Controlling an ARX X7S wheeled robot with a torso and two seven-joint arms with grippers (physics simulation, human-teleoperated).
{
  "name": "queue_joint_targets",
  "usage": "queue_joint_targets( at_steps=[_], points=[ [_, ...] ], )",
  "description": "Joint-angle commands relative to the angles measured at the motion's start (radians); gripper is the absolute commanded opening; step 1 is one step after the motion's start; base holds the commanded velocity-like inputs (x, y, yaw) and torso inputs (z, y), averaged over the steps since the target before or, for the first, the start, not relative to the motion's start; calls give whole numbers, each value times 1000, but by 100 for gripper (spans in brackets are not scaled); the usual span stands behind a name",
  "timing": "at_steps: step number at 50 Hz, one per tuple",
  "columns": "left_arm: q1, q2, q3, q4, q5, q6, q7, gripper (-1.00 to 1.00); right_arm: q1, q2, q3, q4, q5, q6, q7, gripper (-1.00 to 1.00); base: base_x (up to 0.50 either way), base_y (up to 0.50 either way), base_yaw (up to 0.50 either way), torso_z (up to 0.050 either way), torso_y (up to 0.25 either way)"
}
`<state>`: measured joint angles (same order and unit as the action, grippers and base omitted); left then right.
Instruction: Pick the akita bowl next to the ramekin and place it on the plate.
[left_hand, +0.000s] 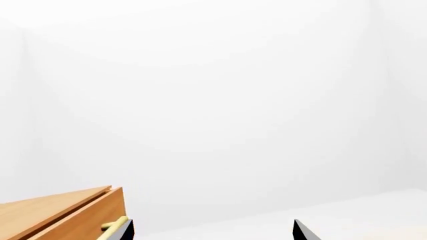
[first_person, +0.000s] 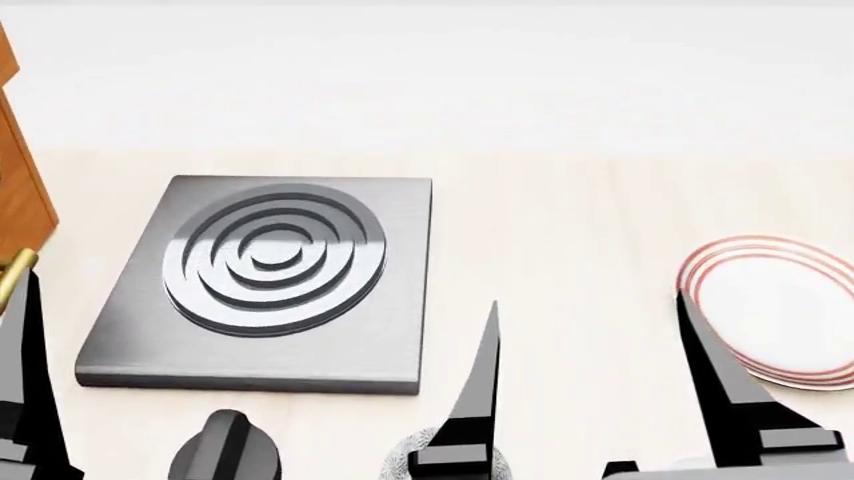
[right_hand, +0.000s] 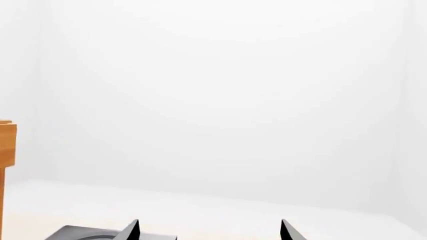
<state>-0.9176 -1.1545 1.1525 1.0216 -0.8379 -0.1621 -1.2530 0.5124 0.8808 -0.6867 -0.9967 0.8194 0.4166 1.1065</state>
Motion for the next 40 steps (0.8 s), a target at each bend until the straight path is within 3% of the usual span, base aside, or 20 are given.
queue_joint_targets(
  at_steps=[1,13,40],
  points=[
    [-6,1,6,-2,1,-1,-3,100,10,3,-4,-11,-9,1,7,100,0,0,0,0,0],
    [-10,3,12,-6,3,-7,-3,100,15,-1,-15,-2,-5,5,9,100,0,0,0,0,0],
    [-12,4,23,-10,6,0,-4,100,11,6,-25,7,-9,-14,8,100,0,0,0,0,-117]
  ],
)
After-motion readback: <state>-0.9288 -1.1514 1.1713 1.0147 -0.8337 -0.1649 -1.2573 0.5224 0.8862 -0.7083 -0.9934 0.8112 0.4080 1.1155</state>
